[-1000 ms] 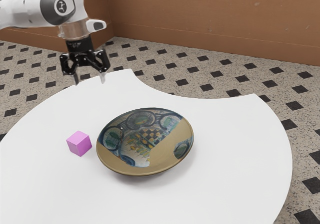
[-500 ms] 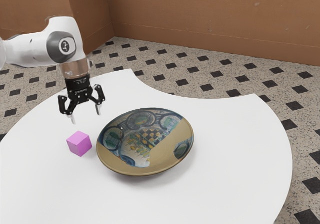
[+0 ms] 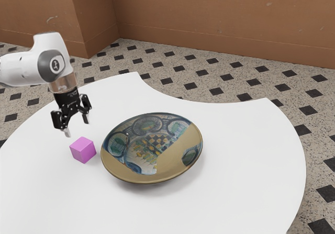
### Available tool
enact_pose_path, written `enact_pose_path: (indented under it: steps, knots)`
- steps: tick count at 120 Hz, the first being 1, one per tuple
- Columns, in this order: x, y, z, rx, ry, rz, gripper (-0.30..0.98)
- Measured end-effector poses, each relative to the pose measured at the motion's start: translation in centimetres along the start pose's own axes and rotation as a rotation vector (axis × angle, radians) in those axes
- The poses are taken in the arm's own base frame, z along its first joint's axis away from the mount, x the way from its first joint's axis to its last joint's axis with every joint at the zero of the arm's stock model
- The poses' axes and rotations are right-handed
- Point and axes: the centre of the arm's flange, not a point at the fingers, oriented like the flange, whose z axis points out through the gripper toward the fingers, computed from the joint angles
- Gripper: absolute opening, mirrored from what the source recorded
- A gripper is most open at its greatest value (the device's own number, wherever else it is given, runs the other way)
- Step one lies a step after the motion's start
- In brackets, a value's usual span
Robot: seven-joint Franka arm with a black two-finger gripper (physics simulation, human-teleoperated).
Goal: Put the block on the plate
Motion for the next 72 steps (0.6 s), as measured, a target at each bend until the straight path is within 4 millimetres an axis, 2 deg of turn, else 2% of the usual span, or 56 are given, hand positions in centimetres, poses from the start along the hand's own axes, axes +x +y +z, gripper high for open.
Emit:
enact_pose_path:
  steps: [30, 48, 72]
  knots:
    - [0.7, 0.0, 2.7, -0.031, 0.028, -0.075, 0.69]
    - [1.9, 0.2, 1.9, -0.064, 0.067, -0.106, 0.69]
    - [2.9, 2.4, 3.2, -0.06, 0.111, -0.131, 0.69]
